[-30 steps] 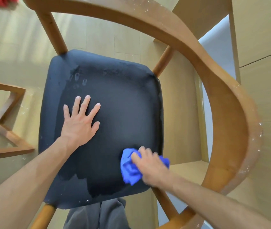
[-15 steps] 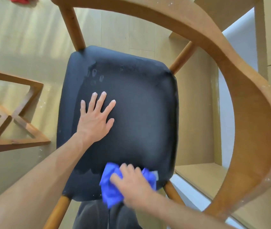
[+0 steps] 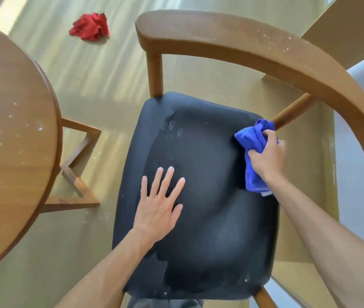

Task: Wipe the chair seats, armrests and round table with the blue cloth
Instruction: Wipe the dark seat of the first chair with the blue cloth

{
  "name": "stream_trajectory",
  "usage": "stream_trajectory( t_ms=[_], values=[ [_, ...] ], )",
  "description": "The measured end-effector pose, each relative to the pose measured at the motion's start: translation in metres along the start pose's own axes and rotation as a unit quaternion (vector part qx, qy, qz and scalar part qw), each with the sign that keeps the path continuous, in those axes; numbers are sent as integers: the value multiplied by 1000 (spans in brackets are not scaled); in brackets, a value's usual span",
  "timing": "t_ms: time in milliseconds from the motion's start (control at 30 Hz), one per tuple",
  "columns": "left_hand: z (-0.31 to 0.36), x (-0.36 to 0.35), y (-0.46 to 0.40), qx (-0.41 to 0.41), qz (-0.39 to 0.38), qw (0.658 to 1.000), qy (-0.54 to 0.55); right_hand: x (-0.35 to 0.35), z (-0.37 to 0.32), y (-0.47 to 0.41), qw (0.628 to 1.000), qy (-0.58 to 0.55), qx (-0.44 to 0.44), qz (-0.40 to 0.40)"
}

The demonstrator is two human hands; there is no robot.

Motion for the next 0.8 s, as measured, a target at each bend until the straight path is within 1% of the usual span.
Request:
stream_trajectory(
  t_ms=[67, 100, 167, 233, 267, 300, 333, 367, 400, 433, 467, 533, 600, 667, 700, 733, 800],
  values=[
    [-1, -2, 1, -4, 2, 1000, -3, -17, -36, -3, 998, -43, -35, 21],
    [-2, -2, -1, -4, 4, 1000, -4, -28, -62, 3, 999, -35, -23, 28],
    [-4, -2, -2, -4, 5, 1000, -6, -56, -128, 31, 997, 31, 70, 32],
    [-4, -2, -1, -5, 7, 1000, -8, -94, -185, 75, 977, 92, 194, -5],
    [-3, -1, -2, -6, 10, 1000, -8, -112, -207, 100, 956, 121, 265, -30],
    [-3, 0, -3, -6, 14, 1000, -10, -129, -223, 126, 925, 151, 344, -58],
    [-3, 2, -4, -7, 14, 1000, -12, -144, -232, 149, 885, 181, 419, -90],
    [-2, 3, -5, -8, 12, 1000, -13, -154, -234, 163, 844, 212, 479, -119],
    [-2, 4, -6, -8, 7, 1000, -13, -154, -234, 164, 822, 220, 506, -143],
    [-2, 4, -7, -8, 2, 1000, -13, -148, -232, 153, 821, 213, 507, -151],
    [-2, 4, -7, -8, 0, 1000, -15, -137, -229, 135, 832, 204, 496, -142],
    [-1, 4, -5, -7, 0, 1000, -15, -109, -213, 90, 861, 213, 452, -99],
    [-2, 5, -5, -5, 4, 1000, -12, -75, -180, 35, 907, 202, 365, -57],
    [-2, 6, -5, -1, 4, 1000, -9, -42, -141, -8, 956, 152, 247, -31],
    [-2, 6, -5, 3, 1, 1000, -6, -33, -125, -19, 973, 124, 195, -20],
    [-4, 6, -4, 8, -2, 1000, -1, -31, -115, -20, 982, 99, 159, -12],
    [-6, 9, -1, 14, 8, 1000, 19, -40, -108, 3, 987, 70, 141, -13]
  ],
)
Point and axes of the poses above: each hand's wrist, its own y-axis away from the middle knuckle, its own x-axis out of the back of the hand, z = x × y, the point moved 10 cm from there along -y, towards the middle knuckle, and after that the axes turned 10 degrees about -x, right-handed, at the moved point
